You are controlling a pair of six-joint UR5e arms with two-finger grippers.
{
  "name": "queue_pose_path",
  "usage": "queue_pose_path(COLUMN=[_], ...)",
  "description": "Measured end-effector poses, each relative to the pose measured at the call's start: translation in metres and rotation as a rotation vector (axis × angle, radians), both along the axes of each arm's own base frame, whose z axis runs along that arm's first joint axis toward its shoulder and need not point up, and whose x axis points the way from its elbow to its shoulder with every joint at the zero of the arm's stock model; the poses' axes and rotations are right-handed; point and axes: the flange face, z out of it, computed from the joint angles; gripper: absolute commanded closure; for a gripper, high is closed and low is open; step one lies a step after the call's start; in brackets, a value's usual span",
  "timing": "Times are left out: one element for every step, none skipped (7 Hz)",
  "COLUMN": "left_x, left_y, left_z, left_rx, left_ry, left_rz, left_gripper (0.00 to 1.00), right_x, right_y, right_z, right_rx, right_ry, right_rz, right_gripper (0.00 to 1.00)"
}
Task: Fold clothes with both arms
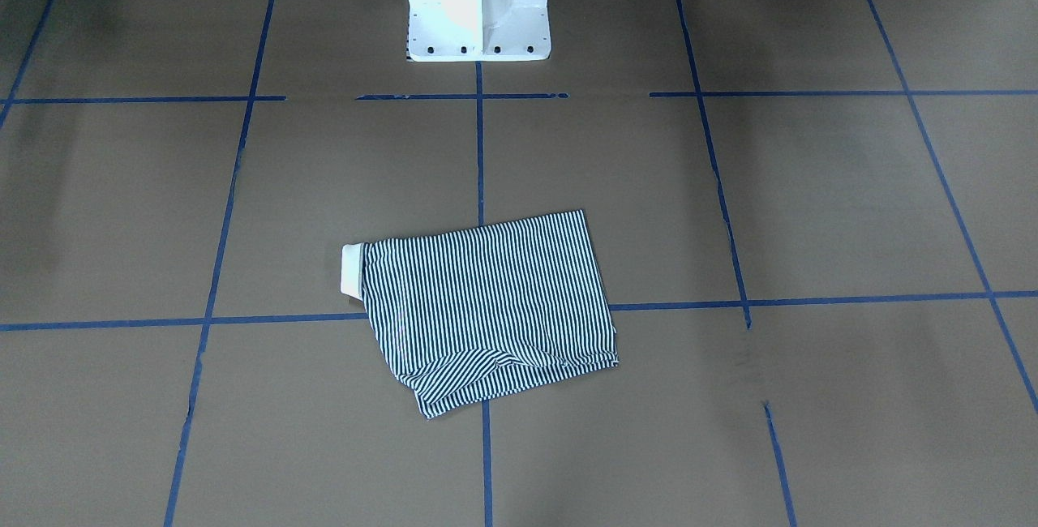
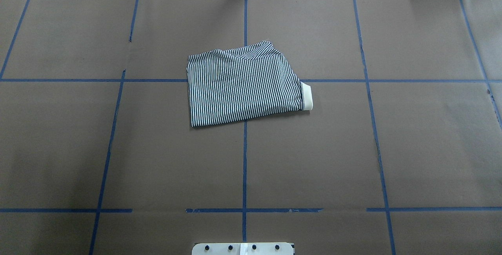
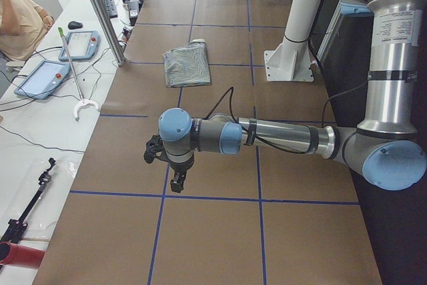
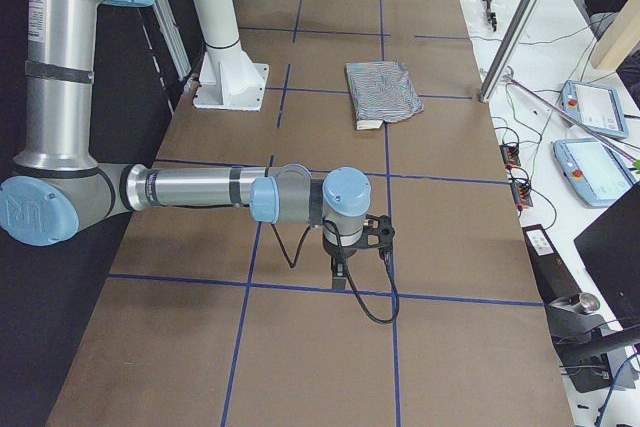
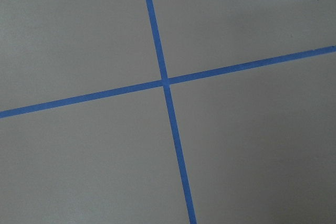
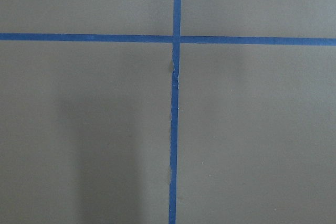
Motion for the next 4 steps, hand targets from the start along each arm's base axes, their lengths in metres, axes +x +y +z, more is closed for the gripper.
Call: queue_pose_path(left_x=[0.0001,0.0001,0.0001,0.0002], left_y=[0.0002,0.0008,0.0014,0.002], left_z=[0.0001,-0.0003,-0.0008,-0.0008], left_rx=[0.0,0.0,0.002,0.003], left_ry=[0.0,0.0,0.0,0.001], left_rz=[0.0,0.001,0.001,0.001], left_gripper=[0.0,0.0,0.0,0.0], right_x=[-0.0001,-0.0001,-0.0001,-0.0008], right_y=[0.0001,0.0001,0.0001,0.0], right_z=[-0.0006,-0.0015,-0.0016,-0.0016], right_rx=[0.001,0.003,0.003,0.003], right_ry=[-0.001,-0.001,-0.001,-0.002], right_rz=[0.0,0.0,0.0,-0.002], right_gripper=[0.0,0.0,0.0,0.0])
